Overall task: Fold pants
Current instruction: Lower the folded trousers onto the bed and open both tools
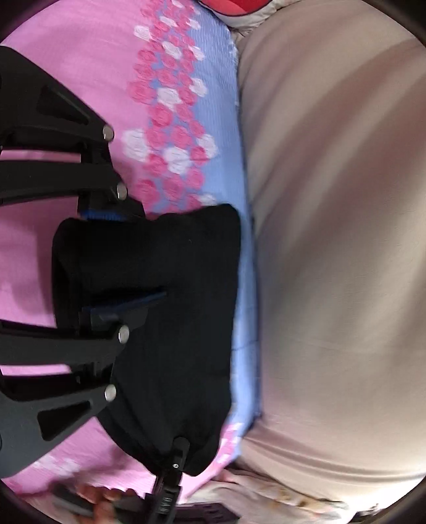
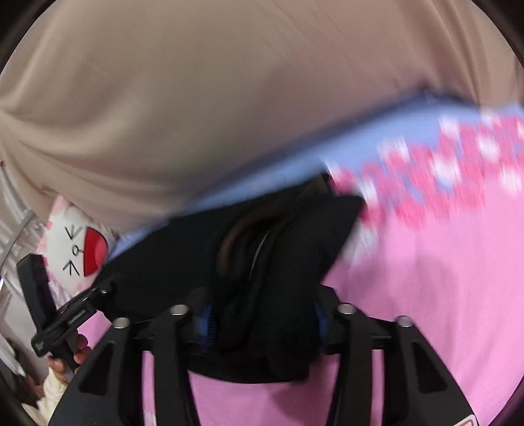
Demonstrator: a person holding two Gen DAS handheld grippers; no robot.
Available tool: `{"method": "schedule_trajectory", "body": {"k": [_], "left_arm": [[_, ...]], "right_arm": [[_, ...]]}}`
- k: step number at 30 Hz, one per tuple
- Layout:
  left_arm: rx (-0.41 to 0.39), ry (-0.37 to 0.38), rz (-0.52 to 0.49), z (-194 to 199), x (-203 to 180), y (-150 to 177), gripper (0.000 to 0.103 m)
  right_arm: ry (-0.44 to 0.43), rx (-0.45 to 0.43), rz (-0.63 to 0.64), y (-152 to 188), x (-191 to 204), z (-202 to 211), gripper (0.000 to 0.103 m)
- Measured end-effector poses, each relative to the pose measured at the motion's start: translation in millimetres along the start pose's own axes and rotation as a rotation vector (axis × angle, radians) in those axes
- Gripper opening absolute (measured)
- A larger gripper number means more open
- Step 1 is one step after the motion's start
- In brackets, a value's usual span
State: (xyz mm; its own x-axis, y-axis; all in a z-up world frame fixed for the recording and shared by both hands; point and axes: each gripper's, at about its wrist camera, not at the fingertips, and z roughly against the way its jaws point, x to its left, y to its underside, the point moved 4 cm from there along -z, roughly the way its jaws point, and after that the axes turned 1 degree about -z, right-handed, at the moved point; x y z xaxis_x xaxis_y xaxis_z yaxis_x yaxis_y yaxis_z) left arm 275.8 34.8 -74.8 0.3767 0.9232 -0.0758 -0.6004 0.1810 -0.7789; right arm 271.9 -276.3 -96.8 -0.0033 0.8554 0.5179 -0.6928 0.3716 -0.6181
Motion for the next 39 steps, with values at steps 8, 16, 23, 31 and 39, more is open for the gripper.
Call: {"method": "schedule_trajectory", "body": {"k": [8,16,23,31,39], "left_arm": [[0.089,-0.045,0.102,60.9,32.8,16.0,0.062],[0.085,-0.118,0.067,3.2,-17.7,-25.8,0.088],[0.121,-0.173,0.088,4.0,-21.1,2.8,0.074],[-0.047,-0.246,0.011,76.2,-52.9,16.0,0.081],[-0.12,-0.284,0.021,81.3,-51.5,45.9,0.091]], "right_arm": [[0.104,-0.098,-0.017,10.9,-2.0,78.4,0.053],[0.242,0.044,0.243,-1.6,45.7,-1.6,0.0],[0.232,-0.116,0.212,11.1,62.1,52.9,0.011],[0.314,-0.27,0.348,57.3,86.7,87.2,0.011],[0.308,-0.237,0.298,87.8,76.5,80.3,0.011]]}}
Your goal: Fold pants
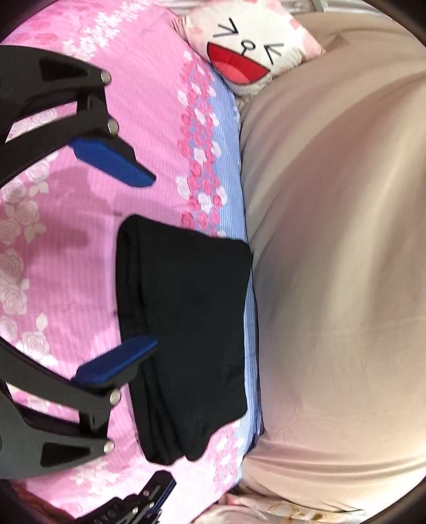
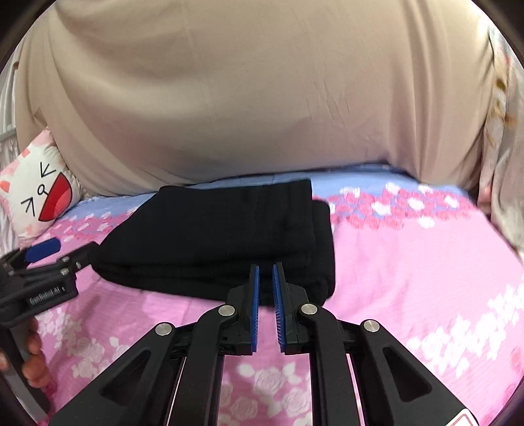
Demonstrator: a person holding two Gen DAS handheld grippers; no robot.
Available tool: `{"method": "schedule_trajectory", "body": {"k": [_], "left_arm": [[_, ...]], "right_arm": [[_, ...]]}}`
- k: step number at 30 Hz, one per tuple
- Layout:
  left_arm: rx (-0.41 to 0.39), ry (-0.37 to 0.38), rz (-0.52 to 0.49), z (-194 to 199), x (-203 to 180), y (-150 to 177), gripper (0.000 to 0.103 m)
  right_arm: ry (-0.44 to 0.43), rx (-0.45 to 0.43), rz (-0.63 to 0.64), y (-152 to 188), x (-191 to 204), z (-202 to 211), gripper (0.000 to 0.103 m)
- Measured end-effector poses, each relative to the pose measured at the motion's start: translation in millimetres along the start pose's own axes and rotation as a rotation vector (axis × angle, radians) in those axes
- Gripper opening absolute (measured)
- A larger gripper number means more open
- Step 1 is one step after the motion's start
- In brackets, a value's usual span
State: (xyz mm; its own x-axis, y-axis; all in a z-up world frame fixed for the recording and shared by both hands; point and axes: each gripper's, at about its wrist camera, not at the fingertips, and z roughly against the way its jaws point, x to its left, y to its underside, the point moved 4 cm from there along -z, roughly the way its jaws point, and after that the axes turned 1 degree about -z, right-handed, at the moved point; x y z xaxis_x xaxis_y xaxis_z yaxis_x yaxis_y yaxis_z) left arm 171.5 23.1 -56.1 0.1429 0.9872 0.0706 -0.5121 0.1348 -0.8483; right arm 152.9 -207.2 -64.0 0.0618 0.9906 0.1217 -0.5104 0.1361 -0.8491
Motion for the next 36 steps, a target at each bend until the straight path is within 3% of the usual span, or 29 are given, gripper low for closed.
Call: {"method": "schedule_trajectory", "body": {"k": [1,3,4,5,30,33,35,36], "left_arm": [[-0.008,-0.012,-0.005,0.9,0.0,3.3,0.091],[-0.007,-0.031,-0.012,0.1,0.3,7.8,0.091],[0.0,-0.024,-0.011,-0.5,0.6,9.7,0.091],[0.005,-0.022,-0.01,-0.7,0.8,11.4,0.091],[0.032,0.01,0.018,-1.7,4.1,18.4,0.093],[0.042,0.073,0.076,7.3,20.5,13.0,0.093],[0.089,0.147,0.14,3.8,36.4,6.3,0.093],[0.102,0.172,0.168,0.1,41.6,3.3,0.097]], "right_arm": [[-0.009,0.014,-0.01,3.2,-0.2,0.2,0.012],[0.004,0.006,-0.013,6.1,-0.1,4.6,0.026],[0.018,-0.014,-0.017,6.6,-0.7,9.7,0.039],[0.029,-0.03,-0.019,7.5,-1.0,14.4,0.042],[0.065,0.004,0.008,13.3,-4.5,17.6,0.045],[0.048,0.03,-0.006,15.6,-8.1,22.1,0.046],[0.023,0.061,-0.014,11.5,-14.2,19.7,0.07],[0.012,0.072,-0.015,7.6,-17.0,15.5,0.073]]}}
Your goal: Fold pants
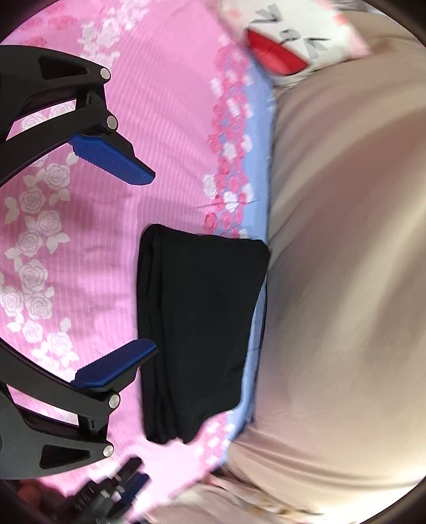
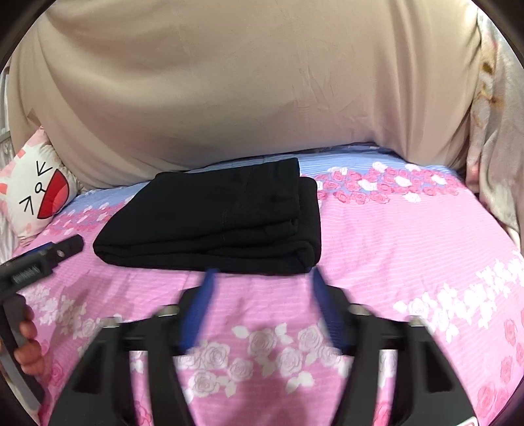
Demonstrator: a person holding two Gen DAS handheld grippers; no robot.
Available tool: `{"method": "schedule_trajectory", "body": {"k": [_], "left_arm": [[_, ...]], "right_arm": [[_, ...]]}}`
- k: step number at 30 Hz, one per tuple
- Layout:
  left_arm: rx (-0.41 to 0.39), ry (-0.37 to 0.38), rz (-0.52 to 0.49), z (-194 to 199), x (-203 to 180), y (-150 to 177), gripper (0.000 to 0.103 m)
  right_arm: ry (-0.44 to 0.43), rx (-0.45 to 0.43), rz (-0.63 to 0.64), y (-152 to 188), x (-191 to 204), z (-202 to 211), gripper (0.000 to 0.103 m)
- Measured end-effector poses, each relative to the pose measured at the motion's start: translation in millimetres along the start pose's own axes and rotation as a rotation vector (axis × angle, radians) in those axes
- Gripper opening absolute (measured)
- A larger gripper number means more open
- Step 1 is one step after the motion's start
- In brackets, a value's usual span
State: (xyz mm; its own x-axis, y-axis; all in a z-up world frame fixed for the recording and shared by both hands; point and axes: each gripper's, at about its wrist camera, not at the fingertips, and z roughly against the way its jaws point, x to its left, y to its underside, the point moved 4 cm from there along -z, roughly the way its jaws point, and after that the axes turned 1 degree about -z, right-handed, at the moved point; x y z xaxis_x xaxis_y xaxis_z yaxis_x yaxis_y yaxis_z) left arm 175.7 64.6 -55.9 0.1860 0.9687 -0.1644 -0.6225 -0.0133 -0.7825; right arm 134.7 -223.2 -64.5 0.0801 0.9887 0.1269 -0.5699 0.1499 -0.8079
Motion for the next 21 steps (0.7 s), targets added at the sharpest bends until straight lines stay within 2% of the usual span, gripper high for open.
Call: {"method": "schedule_trajectory", "body": {"k": [3,5,6,7,8,9,10,11,13,15,16,17,18,20,21], "left_arm": [[0.065,0.032,0.063,-28.0,15.0,-13.0,0.098],[0.149,0.046,0.086,-57.9,18.3,-14.3,0.097],[0.174,0.076,0.102,-65.8,17.8,-13.7,0.091],[0.211,0.138,0.133,-75.8,15.0,-12.4,0.086],[0.239,0.181,0.156,-82.8,11.9,-11.1,0.078],[0.253,0.172,0.165,-88.4,8.9,-10.4,0.069],[0.25,0.147,0.152,-88.4,6.6,-9.9,0.057],[0.257,0.132,0.124,-85.8,3.6,-9.7,0.035],[0.237,0.149,0.104,-71.2,1.4,-10.4,0.033],[0.228,0.131,0.066,-65.2,-1.7,-6.4,0.035],[0.246,0.112,0.037,-72.4,-3.7,-0.3,0.037],[0.254,0.093,0.031,-78.9,-2.6,3.9,0.039],[0.244,0.073,0.038,-82.1,-1.0,6.9,0.044],[0.234,0.082,0.052,-77.6,0.9,4.3,0.045],[0.232,0.094,0.064,-73.6,2.9,1.9,0.049]], "right_arm": [[-0.034,0.04,-0.004,-17.9,-7.8,-22.9,0.073],[-0.059,0.077,-0.042,-29.6,-15.3,-45.8,0.073],[-0.083,0.104,-0.069,-33.0,-18.2,-57.0,0.073],[-0.126,0.143,-0.125,-36.3,-22.8,-73.4,0.073],[-0.147,0.159,-0.153,-37.7,-24.9,-81.5,0.062],[-0.162,0.169,-0.167,-39.2,-25.7,-89.7,0.047],[-0.158,0.174,-0.157,-40.8,-24.9,-94.3,0.022],[-0.171,0.175,-0.155,-42.7,-24.6,-94.0,0.015],[-0.198,0.152,-0.164,-47.4,-26.5,-78.6,0.013],[-0.144,0.115,-0.138,-43.2,-32.5,-65.2,0.012],[-0.123,0.126,-0.139,-38.3,-36.2,-68.9,0.012],[-0.106,0.175,-0.154,-25.9,-42.7,-83.7,0.012],[-0.123,0.184,-0.171,-21.3,-45.4,-90.0,0.012],[-0.121,0.175,-0.143,-28.9,-41.9,-79.1,0.016],[-0.11,0.148,-0.149,-32.6,-42.6,-69.7,0.021]]}}
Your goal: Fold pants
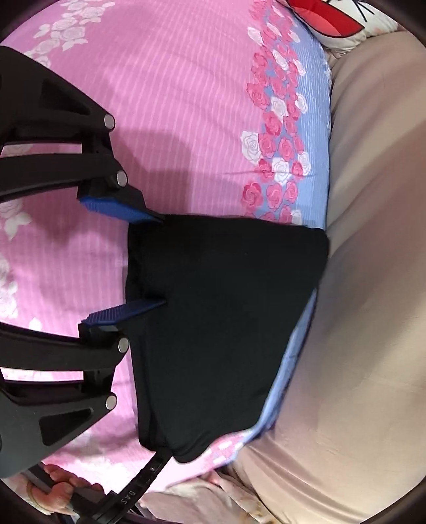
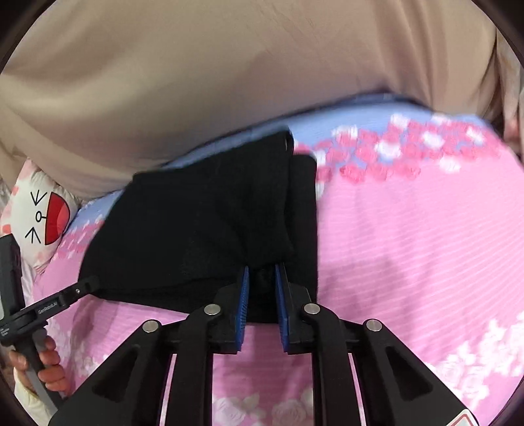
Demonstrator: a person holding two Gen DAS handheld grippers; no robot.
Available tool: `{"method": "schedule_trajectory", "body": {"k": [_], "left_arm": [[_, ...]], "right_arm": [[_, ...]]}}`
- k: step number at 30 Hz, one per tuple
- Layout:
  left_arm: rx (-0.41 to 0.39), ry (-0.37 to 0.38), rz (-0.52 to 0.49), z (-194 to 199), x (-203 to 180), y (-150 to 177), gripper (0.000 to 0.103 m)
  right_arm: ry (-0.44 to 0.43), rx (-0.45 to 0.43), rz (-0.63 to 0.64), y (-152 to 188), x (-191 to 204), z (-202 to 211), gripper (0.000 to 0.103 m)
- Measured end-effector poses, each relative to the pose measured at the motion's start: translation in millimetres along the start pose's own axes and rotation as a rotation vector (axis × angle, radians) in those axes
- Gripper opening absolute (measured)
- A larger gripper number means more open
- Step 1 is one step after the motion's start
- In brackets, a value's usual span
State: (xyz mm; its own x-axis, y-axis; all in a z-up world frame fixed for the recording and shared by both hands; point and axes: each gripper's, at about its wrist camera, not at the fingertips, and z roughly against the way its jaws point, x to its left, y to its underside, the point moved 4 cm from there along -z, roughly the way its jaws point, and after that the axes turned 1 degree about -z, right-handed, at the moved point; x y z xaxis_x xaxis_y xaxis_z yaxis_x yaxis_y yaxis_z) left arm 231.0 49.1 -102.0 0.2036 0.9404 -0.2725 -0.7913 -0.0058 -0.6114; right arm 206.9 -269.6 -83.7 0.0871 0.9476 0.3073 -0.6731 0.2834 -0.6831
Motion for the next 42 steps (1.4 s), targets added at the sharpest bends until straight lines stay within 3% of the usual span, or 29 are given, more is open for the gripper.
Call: {"method": "schedule_trajectory", "body": {"k": [1,2,3,4,5,7,8,9,10,12,14,16,18,20,23,25,27,31,34,39,42], "left_arm": [[-0.006,0.033,0.017,7.2,2.5,-2.2,0.058],[-0.012,0.058,0.034,12.2,6.0,-4.7,0.067],[-0.02,0.084,0.057,15.7,9.1,-7.8,0.087],[-0.03,0.124,0.092,16.0,13.0,-12.4,0.098],[-0.022,0.157,0.119,11.4,15.7,-15.6,0.098],[0.081,0.229,0.176,-14.6,18.9,-18.8,0.096],[0.136,0.244,0.202,-28.4,19.3,-18.4,0.09],[0.122,0.218,0.197,-31.2,17.4,-21.0,0.085],[0.115,0.175,0.166,-29.2,12.5,-22.8,0.055],[0.124,0.101,0.115,-22.4,1.3,-22.4,0.035],[0.1,0.083,0.075,-7.4,-6.2,-19.0,0.031],[0.079,0.045,0.016,1.8,-15.1,-11.2,0.036],[0.079,-0.051,-0.031,-6.2,-17.5,-4.8,0.049],[0.043,-0.111,-0.035,1.3,-14.2,2.0,0.055],[-0.045,-0.176,-0.06,28.8,-16.0,8.8,0.07],[-0.119,-0.229,-0.102,46.7,-20.4,16.9,0.081],[-0.154,-0.243,-0.139,51.8,-24.3,22.5,0.081],[-0.197,-0.249,-0.2,54.6,-33.5,42.6,0.093],[-0.202,-0.243,-0.223,50.2,-37.5,54.1,0.094],[-0.259,-0.266,-0.247,56.0,-41.9,56.3,0.096],[-0.268,-0.274,-0.249,57.8,-42.4,56.8,0.098]], "right_arm": [[0.014,-0.032,-0.016,-0.9,-1.8,10.7,0.036],[0.015,-0.046,-0.033,-0.6,-5.3,17.2,0.059],[0.006,-0.053,-0.058,-0.2,-9.7,21.1,0.067],[-0.019,-0.046,-0.102,-0.8,-16.6,19.6,0.07],[-0.031,-0.036,-0.12,-2.2,-20.0,15.2,0.07],[-0.098,0.029,-0.202,-4.0,-27.8,-5.5,0.07],[-0.113,0.059,-0.228,-3.5,-29.2,-15.7,0.07],[-0.127,0.078,-0.235,-1.7,-29.0,-23.3,0.066],[-0.155,0.111,-0.241,2.5,-26.5,-35.7,0.053],[-0.159,0.101,-0.229,5.0,-22.2,-35.4,0.032],[-0.165,0.061,-0.189,1.2,-16.2,-12.3,0.026],[-0.107,0.043,-0.137,4.0,-15.7,-4.9,0.028],[-0.025,0.079,-0.098,14.0,-17.4,-19.1,0.038],[0.009,0.045,-0.096,14.8,-13.2,-6.5,0.042],[0.147,-0.117,0.016,19.3,10.3,41.3,0.047],[0.192,-0.188,0.101,34.0,33.0,64.0,0.049],[0.183,-0.198,0.149,50.1,48.2,71.3,0.049],[0.215,-0.191,0.22,76.1,67.3,67.6,0.049],[0.222,-0.208,0.218,75.6,68.7,66.7,0.059],[0.251,-0.2,0.2,74.5,66.7,57.0,0.061],[0.265,-0.204,0.188,75.2,65.5,57.7,0.067]]}}
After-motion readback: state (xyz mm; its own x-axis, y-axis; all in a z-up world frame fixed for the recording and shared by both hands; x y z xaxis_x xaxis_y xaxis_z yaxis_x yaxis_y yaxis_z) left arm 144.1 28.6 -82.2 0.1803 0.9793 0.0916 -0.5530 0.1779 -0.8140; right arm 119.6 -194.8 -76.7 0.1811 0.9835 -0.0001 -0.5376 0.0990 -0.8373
